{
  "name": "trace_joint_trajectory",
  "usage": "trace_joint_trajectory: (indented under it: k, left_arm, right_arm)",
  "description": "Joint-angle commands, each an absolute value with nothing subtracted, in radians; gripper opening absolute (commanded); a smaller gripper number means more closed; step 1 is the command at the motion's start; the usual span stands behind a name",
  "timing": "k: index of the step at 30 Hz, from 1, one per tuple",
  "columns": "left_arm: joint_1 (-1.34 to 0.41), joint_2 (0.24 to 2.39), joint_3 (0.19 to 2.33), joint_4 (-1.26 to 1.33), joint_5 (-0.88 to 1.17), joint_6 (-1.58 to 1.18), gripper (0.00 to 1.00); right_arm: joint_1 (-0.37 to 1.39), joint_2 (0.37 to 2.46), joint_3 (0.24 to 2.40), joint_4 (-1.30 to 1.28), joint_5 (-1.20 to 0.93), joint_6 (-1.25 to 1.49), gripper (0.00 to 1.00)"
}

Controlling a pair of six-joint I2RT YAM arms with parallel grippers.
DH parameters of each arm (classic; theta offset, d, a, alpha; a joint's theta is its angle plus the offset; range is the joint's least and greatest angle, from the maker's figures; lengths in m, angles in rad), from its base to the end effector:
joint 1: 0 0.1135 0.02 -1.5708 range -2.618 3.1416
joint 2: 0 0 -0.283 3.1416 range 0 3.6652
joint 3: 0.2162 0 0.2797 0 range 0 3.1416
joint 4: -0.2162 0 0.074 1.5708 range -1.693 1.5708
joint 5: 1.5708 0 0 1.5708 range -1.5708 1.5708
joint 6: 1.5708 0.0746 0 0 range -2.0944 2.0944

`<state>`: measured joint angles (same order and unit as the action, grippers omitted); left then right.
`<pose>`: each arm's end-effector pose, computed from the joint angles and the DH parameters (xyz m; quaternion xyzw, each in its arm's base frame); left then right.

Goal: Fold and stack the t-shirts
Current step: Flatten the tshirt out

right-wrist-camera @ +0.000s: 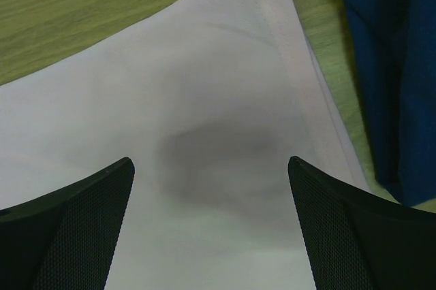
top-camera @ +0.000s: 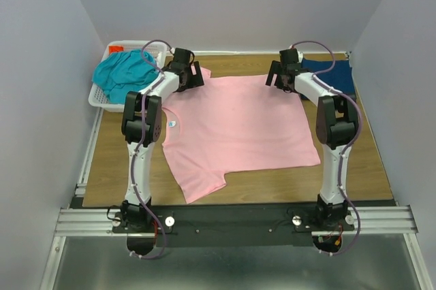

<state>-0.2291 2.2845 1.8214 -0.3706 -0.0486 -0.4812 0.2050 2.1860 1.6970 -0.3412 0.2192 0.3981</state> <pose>0.5621 -0.1274 0.1491 -0.1259 0.9241 -0.1040 0.3456 0.5435 0.0964 0.1609 0.1287 0.9185 0.0095 0.3738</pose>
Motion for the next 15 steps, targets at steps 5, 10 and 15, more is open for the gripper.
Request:
trace_joint_trajectory:
  k: [5, 10, 15]
  left_arm:
    - [-0.203, 2.408, 1.986, -0.446, -0.023, -0.443, 0.98]
    - [-0.178, 2.462, 2.083, -0.474, -0.005, -0.428, 0.98]
    - [-0.173, 2.488, 2.137, -0.514, -0.005, -0.407, 0.98]
  right_arm:
    - [0.176, 2.301, 1.795, -0.348, 0.227, 0.365, 1.00]
    - [0.158, 2.347, 1.835, -0.348, 0.229, 0.370, 1.00]
    - [0.143, 2.355, 1.833, -0.348, 0.222, 0.379, 1.00]
